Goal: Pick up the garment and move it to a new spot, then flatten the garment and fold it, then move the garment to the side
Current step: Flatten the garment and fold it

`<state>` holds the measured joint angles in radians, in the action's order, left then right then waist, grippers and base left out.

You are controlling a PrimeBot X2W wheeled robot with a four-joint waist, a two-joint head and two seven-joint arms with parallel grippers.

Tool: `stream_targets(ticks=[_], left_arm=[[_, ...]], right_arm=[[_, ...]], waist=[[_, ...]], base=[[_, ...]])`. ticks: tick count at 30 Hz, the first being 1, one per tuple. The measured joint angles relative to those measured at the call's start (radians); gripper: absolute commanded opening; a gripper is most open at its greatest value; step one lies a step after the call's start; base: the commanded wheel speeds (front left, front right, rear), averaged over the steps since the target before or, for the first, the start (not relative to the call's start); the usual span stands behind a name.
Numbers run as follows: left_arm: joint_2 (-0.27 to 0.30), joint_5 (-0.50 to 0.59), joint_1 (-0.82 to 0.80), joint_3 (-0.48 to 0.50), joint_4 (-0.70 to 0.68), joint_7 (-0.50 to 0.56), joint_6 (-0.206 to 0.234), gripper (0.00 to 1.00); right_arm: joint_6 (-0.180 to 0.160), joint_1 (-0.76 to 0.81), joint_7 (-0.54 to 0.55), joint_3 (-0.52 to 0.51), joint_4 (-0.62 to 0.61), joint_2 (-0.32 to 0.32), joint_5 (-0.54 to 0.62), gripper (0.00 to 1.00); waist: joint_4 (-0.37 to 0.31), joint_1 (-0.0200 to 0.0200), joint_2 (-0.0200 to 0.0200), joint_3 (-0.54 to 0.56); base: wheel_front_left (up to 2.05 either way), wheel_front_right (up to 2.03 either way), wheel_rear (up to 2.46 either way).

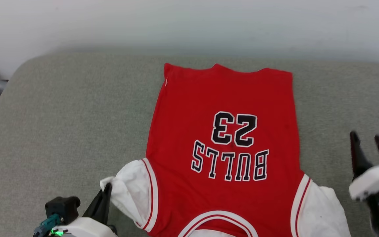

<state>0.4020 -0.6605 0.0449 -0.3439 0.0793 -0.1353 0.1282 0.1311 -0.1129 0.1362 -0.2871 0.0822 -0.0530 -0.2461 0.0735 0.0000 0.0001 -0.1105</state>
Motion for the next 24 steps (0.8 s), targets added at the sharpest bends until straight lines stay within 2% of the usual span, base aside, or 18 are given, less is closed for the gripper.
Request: stream_targets(ticks=[5,12,18,21,24], left_arm=[[-0.004,0.025,-0.066,-0.014,-0.039,-0.013,-0.014,0.0],[-0.03,0.052,-0.167,-0.044,-0.079,-0.04,-0.046,0.0],[-0.05,0.06,-0.226,-0.064,-0.092,-0.064,-0.077,0.0],[-0.058,0.065,-0.249,-0.067,-0.091,-0.074,-0.089,0.0],[-0.064,0.067,-0.275,-0.071,-0.091,-0.081,-0.103,0.0]], right_arm=[[0.0,-0.241,0.051,-0.023,0.152,-0.058,0.016,1.0],[0.0,-0.547,0.229,-0.028,0.346,-0.169,0.038,1.0],[0.0,-0.742,0.466,-0.012,0.451,-0.221,0.083,1.0],[0.0,-0.819,0.561,-0.008,0.481,-0.23,0.112,1.0],[0.0,-0.872,0.613,0.005,0.493,-0.23,0.133,1.0]], waist=[[0.031,0.0001,0.0,-0.07],[0.097,0.0003,0.0,-0.187],[0.157,0.0003,-0.0001,-0.284],[0.182,0.0003,0.0,-0.328],[0.202,0.0003,-0.0001,-0.371]], base=[[0.0,0.0,0.0],[0.0,0.0,0.0],[0.0,0.0,0.0],[0.0,0.0,0.0],[0.0,0.0,0.0]])
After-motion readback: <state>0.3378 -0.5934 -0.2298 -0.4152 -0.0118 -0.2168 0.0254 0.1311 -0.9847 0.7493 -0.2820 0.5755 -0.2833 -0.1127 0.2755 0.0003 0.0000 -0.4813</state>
